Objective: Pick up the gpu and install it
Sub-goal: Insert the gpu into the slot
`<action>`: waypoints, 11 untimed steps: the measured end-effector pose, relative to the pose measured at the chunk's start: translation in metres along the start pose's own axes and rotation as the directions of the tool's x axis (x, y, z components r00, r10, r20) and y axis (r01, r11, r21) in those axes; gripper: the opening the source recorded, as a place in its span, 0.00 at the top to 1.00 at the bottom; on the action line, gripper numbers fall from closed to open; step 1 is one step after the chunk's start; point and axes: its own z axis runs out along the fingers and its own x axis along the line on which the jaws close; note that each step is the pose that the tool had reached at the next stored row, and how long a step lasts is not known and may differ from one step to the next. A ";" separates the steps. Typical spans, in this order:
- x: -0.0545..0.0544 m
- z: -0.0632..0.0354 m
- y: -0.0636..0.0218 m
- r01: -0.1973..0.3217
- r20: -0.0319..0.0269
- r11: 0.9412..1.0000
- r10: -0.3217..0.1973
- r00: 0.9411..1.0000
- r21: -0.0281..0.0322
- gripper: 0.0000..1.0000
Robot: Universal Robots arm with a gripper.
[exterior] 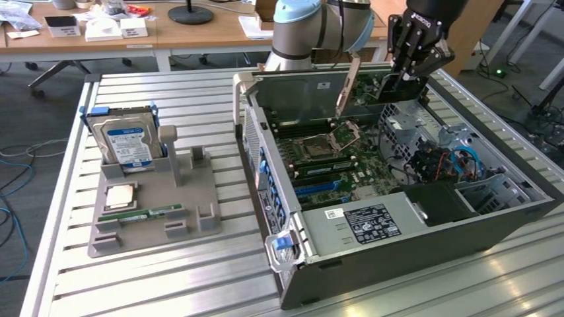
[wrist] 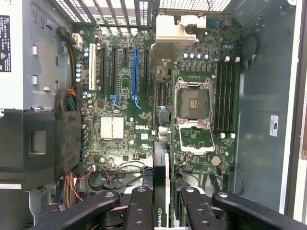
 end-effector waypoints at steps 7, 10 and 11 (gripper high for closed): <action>0.000 0.0025 0.0043 0.000 0.000 1.000 0.000 1.000 0.000 0.73; 0.000 0.0030 0.0053 0.000 0.000 1.000 0.000 1.000 0.000 0.73; 0.000 0.0030 0.0053 0.000 0.000 1.000 0.000 1.000 0.000 0.73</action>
